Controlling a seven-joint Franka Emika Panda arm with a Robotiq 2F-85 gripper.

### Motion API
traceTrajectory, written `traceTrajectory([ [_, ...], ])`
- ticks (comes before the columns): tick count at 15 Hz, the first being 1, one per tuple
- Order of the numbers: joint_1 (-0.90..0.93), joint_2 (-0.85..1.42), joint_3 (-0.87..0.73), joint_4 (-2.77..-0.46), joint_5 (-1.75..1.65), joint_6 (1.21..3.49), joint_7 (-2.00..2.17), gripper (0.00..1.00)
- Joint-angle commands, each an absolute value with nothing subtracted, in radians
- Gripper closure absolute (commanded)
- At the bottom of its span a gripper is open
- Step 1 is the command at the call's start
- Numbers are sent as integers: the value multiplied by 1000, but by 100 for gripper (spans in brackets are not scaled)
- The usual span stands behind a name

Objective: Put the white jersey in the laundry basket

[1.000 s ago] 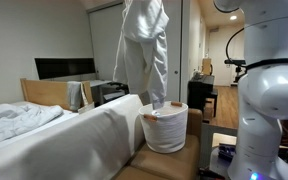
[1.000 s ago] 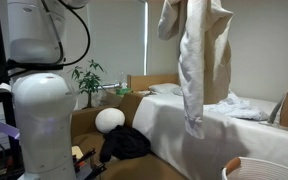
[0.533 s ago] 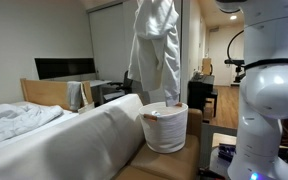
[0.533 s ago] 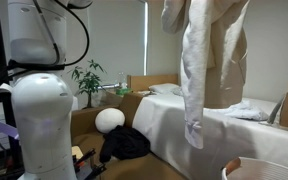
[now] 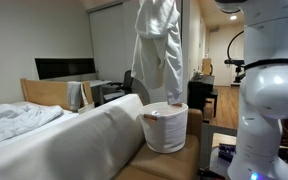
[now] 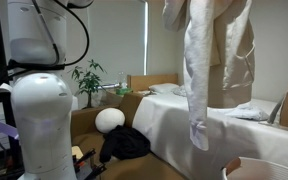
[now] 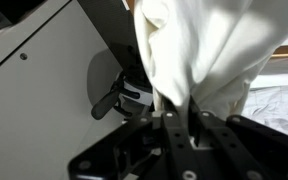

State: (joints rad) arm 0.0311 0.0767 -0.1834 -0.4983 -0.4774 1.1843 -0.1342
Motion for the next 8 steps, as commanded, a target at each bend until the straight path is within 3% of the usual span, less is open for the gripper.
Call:
traceTrajectory([
  [1,62,111,-172,-517,-555,1194,-127,90],
  [8,70,230,-186,-494,-596,1301,-67,89],
])
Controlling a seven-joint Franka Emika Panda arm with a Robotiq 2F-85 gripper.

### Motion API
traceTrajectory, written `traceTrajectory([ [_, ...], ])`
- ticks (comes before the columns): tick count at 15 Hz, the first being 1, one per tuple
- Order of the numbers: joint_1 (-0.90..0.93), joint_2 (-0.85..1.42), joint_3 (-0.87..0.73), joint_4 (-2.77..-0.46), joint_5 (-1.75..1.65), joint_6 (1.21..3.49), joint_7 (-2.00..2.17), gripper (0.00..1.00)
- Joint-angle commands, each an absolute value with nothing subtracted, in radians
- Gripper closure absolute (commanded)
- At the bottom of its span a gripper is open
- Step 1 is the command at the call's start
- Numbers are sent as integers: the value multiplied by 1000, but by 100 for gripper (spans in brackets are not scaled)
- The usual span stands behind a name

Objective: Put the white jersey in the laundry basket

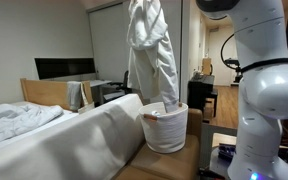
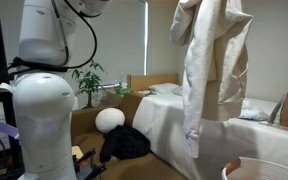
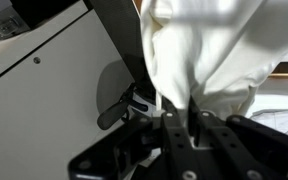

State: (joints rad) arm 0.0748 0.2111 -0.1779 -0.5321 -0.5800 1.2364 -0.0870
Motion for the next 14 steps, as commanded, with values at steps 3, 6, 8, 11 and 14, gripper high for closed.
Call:
traceTrajectory([
  [3,18,310,-191,-307,-562,1301,-68,89],
  [6,0,245,-208,-363,-545,1366,-12,90],
  [8,-28,238,-219,-357,-527,1383,14,90],
  [11,-86,237,-237,-357,-484,1404,40,90],
  [14,-139,244,-253,-357,-447,1411,61,90],
])
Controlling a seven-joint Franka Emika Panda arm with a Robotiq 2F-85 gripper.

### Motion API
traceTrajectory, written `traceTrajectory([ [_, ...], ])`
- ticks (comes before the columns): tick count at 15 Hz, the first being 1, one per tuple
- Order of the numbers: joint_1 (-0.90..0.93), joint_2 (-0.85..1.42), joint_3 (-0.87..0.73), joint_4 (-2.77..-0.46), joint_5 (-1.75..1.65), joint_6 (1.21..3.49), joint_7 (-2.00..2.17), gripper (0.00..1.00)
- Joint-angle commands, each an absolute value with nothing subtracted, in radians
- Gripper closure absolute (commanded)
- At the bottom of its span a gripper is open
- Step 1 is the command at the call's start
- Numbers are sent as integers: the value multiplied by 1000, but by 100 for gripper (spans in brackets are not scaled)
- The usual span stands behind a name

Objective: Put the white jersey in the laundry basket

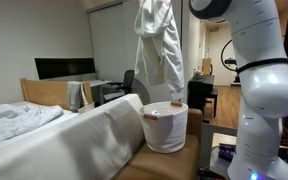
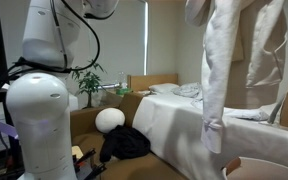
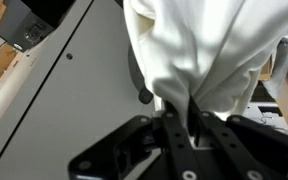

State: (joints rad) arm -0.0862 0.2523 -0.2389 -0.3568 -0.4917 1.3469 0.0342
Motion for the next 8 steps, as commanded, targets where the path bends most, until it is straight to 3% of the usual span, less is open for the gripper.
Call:
traceTrajectory([
  [1,-160,247,-257,-357,-431,1411,69,90],
  [8,-269,259,-277,-358,-357,1417,118,90],
])
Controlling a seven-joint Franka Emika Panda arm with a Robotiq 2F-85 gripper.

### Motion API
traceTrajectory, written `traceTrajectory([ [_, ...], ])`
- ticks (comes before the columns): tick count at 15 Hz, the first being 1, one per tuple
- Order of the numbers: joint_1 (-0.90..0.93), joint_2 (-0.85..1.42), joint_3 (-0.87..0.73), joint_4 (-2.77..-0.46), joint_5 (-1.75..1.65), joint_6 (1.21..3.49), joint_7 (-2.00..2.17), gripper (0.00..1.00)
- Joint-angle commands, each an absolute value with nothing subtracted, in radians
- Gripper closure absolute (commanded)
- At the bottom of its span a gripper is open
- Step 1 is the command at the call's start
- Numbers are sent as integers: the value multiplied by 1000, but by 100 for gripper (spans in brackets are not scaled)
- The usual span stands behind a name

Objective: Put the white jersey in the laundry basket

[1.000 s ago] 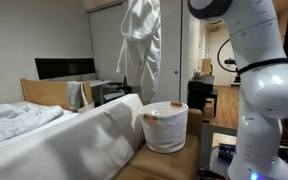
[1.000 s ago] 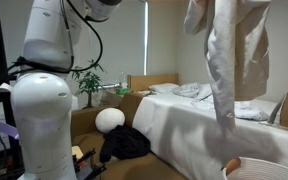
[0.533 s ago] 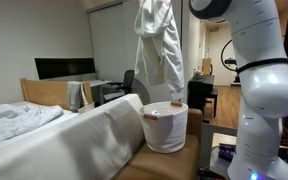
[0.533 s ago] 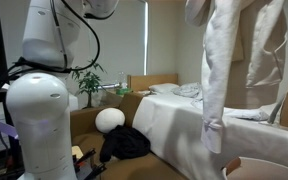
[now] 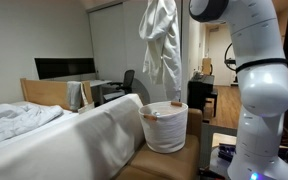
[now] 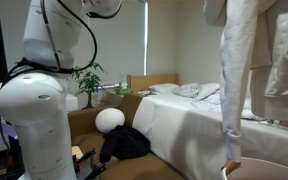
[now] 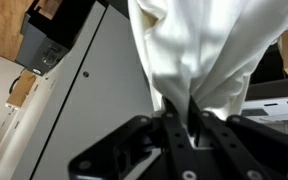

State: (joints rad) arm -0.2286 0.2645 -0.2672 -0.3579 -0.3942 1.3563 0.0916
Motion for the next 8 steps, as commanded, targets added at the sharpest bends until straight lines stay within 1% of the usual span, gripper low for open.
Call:
traceTrajectory([
  [1,-281,261,-280,-358,-353,1419,127,90],
  [8,-371,289,-294,-359,-302,1408,186,90],
])
